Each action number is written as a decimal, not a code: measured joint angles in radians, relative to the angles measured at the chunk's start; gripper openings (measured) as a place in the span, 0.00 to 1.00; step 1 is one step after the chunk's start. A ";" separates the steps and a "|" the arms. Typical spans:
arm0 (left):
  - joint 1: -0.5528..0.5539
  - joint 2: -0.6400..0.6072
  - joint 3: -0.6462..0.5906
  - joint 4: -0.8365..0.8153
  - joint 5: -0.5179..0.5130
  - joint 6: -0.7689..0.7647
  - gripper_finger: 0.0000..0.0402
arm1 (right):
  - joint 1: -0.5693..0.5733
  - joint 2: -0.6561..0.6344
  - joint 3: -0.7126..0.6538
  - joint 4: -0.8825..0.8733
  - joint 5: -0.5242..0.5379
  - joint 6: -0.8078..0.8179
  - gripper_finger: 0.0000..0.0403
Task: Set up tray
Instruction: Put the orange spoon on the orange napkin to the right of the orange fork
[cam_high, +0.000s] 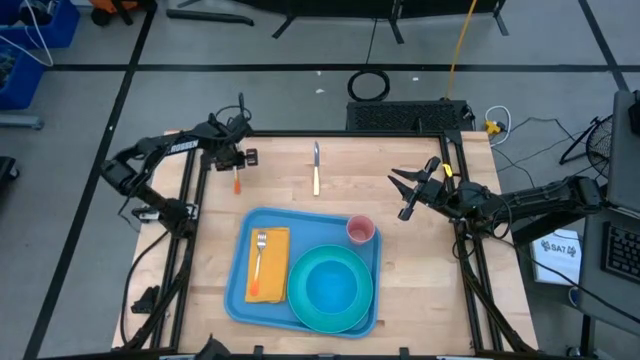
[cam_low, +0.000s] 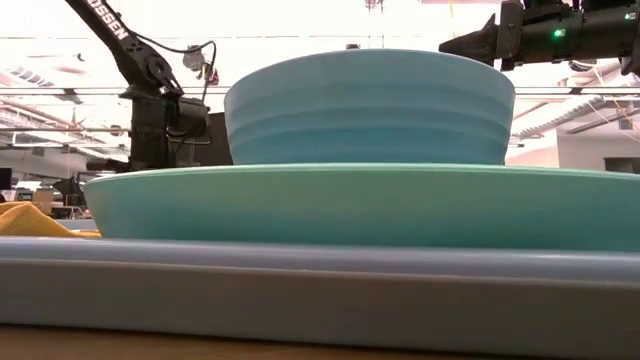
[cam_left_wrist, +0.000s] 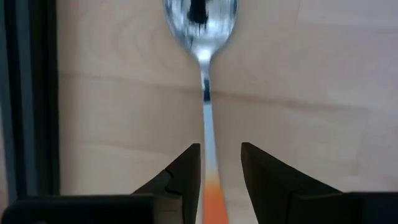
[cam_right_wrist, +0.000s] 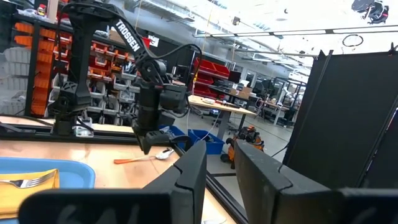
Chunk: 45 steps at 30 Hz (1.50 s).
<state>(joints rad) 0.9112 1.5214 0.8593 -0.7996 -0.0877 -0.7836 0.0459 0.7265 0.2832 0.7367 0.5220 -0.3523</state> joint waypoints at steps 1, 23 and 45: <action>0.009 0.001 0.000 0.013 0.001 0.003 0.30 | 0.000 0.000 0.000 0.000 0.000 0.000 0.19; 0.040 0.048 0.000 0.059 -0.031 0.016 0.30 | 0.000 0.000 0.000 0.008 0.000 0.000 0.19; -0.011 0.168 0.006 0.055 -0.045 -0.008 0.26 | 0.002 0.000 0.000 0.000 0.000 0.000 0.19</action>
<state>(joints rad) 0.9003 1.6899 0.8650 -0.7449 -0.1329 -0.7917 0.0475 0.7265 0.2832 0.7364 0.5224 -0.3523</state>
